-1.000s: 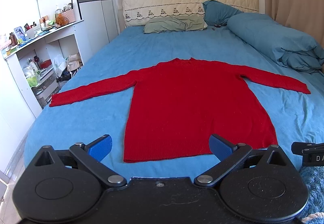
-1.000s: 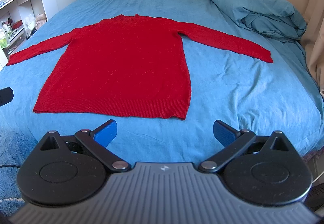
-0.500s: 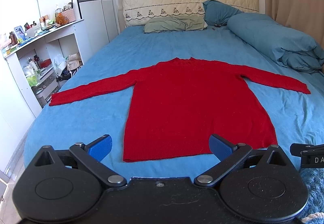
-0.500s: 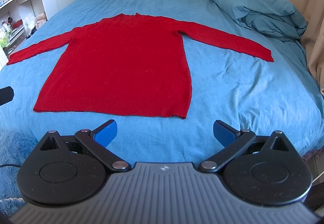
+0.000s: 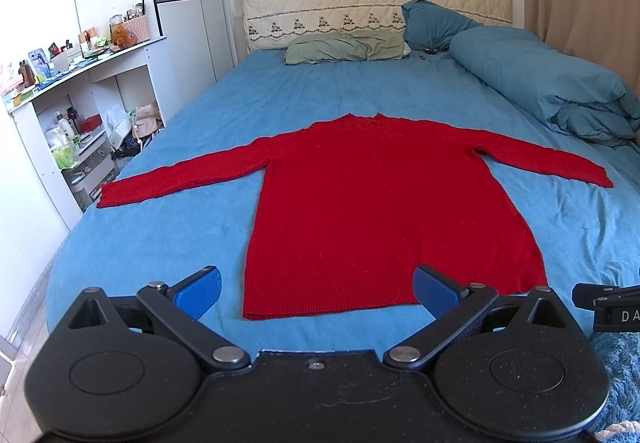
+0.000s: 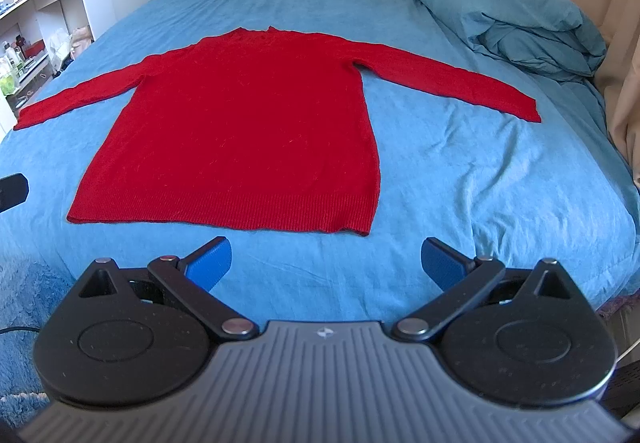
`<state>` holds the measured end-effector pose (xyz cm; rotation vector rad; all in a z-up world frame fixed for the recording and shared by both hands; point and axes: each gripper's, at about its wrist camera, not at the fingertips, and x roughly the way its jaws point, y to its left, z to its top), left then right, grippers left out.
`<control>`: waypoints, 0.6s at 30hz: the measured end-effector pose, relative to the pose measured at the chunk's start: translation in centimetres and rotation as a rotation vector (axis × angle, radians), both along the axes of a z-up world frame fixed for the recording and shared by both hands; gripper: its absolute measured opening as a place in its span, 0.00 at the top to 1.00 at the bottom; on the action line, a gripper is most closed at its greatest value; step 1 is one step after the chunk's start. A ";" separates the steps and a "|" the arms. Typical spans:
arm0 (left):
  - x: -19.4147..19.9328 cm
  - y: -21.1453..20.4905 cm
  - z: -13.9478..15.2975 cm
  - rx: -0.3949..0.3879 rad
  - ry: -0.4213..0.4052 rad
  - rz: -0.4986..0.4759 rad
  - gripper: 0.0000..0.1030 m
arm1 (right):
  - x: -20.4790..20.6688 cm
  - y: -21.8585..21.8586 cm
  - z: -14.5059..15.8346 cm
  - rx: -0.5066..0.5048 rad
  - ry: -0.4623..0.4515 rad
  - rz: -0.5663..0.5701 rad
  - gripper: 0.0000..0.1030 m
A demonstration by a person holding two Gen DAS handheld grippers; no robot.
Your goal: Fold small clothes
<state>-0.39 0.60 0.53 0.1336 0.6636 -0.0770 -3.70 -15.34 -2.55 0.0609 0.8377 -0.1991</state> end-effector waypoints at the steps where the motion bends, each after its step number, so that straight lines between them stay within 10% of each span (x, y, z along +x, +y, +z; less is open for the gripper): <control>1: 0.0 0.0 0.0 0.001 0.000 0.000 0.00 | 0.0 0.0 0.1 0.001 0.000 0.000 0.00; 18: -0.1 -0.1 -0.1 0.002 -0.004 -0.004 0.00 | 0.1 0.1 0.1 0.003 0.000 -0.001 0.00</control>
